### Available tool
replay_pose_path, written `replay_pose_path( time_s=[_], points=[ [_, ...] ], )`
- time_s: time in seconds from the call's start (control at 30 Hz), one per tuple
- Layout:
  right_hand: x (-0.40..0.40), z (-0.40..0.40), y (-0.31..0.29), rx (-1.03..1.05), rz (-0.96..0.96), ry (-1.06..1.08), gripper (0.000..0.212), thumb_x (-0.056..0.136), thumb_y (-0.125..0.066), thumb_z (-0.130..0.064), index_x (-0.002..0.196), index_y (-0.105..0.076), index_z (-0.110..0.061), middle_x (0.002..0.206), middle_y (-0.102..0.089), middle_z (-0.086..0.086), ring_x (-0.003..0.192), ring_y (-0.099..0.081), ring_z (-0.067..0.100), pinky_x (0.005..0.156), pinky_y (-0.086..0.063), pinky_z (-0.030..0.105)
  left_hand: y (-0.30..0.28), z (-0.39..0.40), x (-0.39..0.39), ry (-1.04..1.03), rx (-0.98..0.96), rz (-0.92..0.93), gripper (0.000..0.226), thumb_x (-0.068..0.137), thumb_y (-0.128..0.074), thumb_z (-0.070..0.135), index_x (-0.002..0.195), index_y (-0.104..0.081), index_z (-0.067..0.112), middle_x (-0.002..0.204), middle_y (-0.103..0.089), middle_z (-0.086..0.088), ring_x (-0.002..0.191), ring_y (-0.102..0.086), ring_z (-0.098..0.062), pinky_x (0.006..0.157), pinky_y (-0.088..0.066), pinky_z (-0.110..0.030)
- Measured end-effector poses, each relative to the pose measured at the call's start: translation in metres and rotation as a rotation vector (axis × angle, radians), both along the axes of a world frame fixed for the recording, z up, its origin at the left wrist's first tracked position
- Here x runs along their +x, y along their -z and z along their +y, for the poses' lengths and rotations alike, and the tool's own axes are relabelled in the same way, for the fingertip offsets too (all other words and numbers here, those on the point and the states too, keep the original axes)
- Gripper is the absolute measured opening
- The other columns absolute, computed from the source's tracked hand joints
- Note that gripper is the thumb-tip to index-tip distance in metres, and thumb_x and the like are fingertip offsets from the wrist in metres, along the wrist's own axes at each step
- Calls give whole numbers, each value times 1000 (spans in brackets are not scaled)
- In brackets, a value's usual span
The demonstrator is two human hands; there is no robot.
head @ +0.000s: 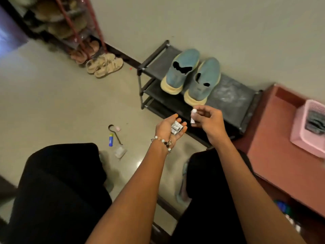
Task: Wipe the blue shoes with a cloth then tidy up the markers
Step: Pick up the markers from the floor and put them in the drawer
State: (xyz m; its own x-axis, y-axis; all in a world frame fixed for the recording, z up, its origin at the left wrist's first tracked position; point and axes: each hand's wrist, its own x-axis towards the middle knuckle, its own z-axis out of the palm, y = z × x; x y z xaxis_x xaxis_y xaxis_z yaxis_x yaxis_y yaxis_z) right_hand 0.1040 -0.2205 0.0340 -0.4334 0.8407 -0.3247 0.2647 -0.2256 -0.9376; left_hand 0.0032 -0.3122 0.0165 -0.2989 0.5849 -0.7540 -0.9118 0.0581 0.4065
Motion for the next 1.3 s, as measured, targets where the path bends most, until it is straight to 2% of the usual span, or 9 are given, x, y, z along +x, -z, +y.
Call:
replay_pose_path(
  time_s=[0.27,0.43,0.57,0.67,0.77,0.83,1.0,1.17,1.3],
  points=[
    [224,-16,-54,190,28,405,29,81,-66,6,106,-65,-9,79,-65,1,65,-62,7,61,-58,27,-88,47,181,364,198,104,16,86,-59,-8,97,-61,3,78,-64,-14,63,-68,-24,58,-58,-30],
    [333,-35,-24,-29,-92,546,27,84,-58,12,106,-62,-3,77,-64,3,62,-63,14,55,-56,27,-66,55,302,746,-17,65,13,88,-59,-4,90,-57,8,77,-60,-11,47,-63,-15,47,-56,-27],
    [394,-53,26,-148,-281,554,19,83,-63,7,98,-65,-5,86,-66,15,71,-63,26,62,-58,38,-28,36,354,895,-143,41,15,87,-61,-5,97,-61,5,78,-63,-14,62,-64,-19,56,-58,-32],
    [415,-62,63,-240,-417,611,14,84,-58,10,92,-64,0,81,-65,17,62,-61,22,64,-57,43,1,17,364,883,-226,55,28,85,-62,-8,110,-60,4,79,-64,-14,62,-65,-21,57,-59,-32],
    [421,-58,100,-316,-528,655,24,87,-46,14,83,-62,-3,80,-61,19,55,-56,21,50,-55,31,19,15,366,911,-306,122,22,87,-58,-8,106,-58,4,79,-62,-13,63,-62,-21,49,-57,-29],
    [421,-52,127,-316,-595,589,28,87,-45,14,78,-62,-6,90,-64,24,62,-61,29,55,-57,35,23,24,367,934,-282,156,18,87,-57,-9,98,-58,5,80,-62,-12,65,-63,-21,55,-58,-30],
    [418,-46,167,-239,-819,377,25,81,-65,0,105,-68,-7,106,-67,16,91,-64,30,72,-48,26,37,37,370,944,-307,191,19,89,-54,-9,99,-60,6,82,-60,-10,68,-64,-21,68,-58,-35],
    [418,-43,186,-254,-950,309,26,91,-54,-7,116,-60,-4,114,-59,21,102,-60,35,88,-53,41,48,40,368,950,-348,176,17,89,-52,-8,92,-59,7,94,-59,-17,76,-65,-25,64,-58,-35],
    [427,-39,193,-285,-977,284,34,94,-40,-17,118,-58,0,117,-61,15,108,-58,32,71,-52,24,52,42,364,948,-362,185,18,88,-52,-8,89,-60,8,89,-59,-16,75,-65,-26,61,-58,-34]
  ],
)
